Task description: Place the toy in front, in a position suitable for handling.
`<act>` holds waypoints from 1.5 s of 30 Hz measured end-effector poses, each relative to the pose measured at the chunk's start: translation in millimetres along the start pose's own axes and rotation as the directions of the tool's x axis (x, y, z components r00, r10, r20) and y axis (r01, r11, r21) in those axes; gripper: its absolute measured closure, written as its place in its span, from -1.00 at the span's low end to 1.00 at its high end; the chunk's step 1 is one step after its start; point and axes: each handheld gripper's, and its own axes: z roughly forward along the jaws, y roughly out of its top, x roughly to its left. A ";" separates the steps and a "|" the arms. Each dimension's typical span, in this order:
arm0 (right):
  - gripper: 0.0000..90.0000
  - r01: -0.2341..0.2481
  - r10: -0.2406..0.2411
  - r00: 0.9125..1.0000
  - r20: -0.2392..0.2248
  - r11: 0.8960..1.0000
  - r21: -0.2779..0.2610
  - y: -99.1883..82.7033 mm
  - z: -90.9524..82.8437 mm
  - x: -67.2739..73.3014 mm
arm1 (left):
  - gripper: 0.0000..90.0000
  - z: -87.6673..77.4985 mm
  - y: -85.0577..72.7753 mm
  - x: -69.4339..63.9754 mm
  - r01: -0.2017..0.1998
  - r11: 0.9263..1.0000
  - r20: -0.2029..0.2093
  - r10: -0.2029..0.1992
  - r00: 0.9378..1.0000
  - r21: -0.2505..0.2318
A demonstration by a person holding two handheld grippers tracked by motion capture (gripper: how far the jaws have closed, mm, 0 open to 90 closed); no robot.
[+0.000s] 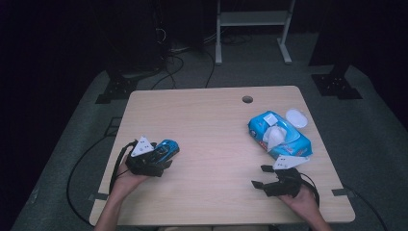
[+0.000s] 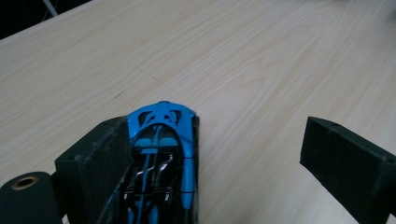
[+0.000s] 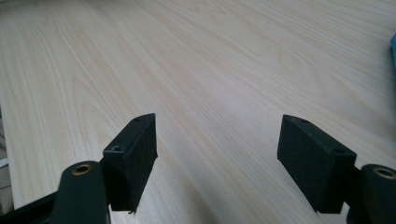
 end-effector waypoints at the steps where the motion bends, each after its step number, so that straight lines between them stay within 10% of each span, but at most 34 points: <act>1: -0.39 0.000 0.000 1.000 0.000 1.000 0.000 0.0 0.0 0.0 | -0.81 0.0 0.0 0.0 0.000 1.000 0.000 0.000 1.000 0.000; 9: -0.40 -0.008 0.008 1.000 -0.001 1.000 0.002 1.1 0.3 0.3 | -0.81 10.5 -0.1 28.2 0.013 0.992 -0.026 -0.010 1.000 0.129; 28: -0.41 -0.021 0.020 0.999 -0.038 1.000 -0.013 4.0 1.2 1.5 | -0.81 38.2 4.5 42.0 -0.010 0.954 0.031 0.001 1.000 0.298; 45: -0.41 -0.009 0.009 0.999 -0.034 1.000 -0.005 3.9 -0.3 2.3 | -0.72 55.3 -0.7 46.0 0.004 0.901 0.048 -0.027 0.998 0.435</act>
